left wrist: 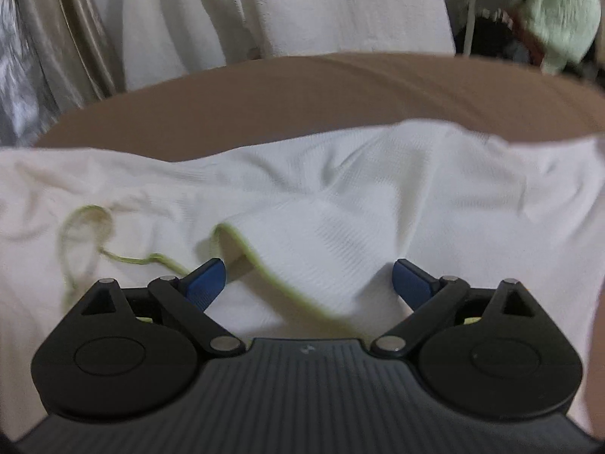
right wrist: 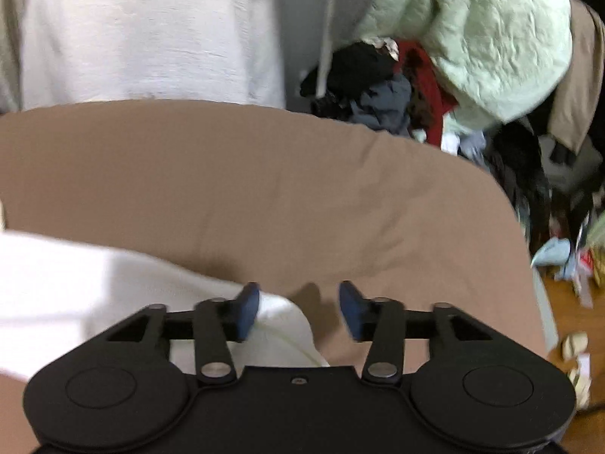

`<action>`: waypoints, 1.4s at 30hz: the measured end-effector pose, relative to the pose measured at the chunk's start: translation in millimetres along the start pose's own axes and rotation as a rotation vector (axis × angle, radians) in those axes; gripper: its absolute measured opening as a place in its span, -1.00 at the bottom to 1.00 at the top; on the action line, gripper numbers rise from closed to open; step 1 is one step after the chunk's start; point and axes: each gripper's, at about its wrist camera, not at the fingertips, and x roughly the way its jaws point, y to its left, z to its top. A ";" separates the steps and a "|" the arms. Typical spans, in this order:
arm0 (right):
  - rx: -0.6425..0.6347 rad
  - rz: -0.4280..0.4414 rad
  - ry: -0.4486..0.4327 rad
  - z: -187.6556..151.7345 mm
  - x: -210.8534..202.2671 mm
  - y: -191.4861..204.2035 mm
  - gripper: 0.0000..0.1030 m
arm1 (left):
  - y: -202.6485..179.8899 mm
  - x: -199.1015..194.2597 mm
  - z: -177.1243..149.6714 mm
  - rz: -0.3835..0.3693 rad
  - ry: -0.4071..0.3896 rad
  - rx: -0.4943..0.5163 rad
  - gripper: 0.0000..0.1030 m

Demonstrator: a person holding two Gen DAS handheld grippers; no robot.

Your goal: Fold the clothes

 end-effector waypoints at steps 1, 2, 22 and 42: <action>-0.014 -0.005 -0.010 -2.3 -4.5 -1.5 0.06 | -0.2 3.3 0.0 -0.016 0.016 -0.010 0.24; 0.003 -0.001 -0.018 -4.1 -7.5 -7.7 0.06 | -0.5 6.7 0.1 -0.032 0.032 -0.021 -0.26; -0.013 0.165 -0.029 -23.8 3.4 -11.4 -0.85 | -23.7 49.6 101.5 0.433 -0.233 0.326 -0.87; 0.263 0.002 -0.062 -7.5 14.6 -85.6 -0.90 | 0.7 112.4 154.8 0.188 -0.137 0.044 -0.88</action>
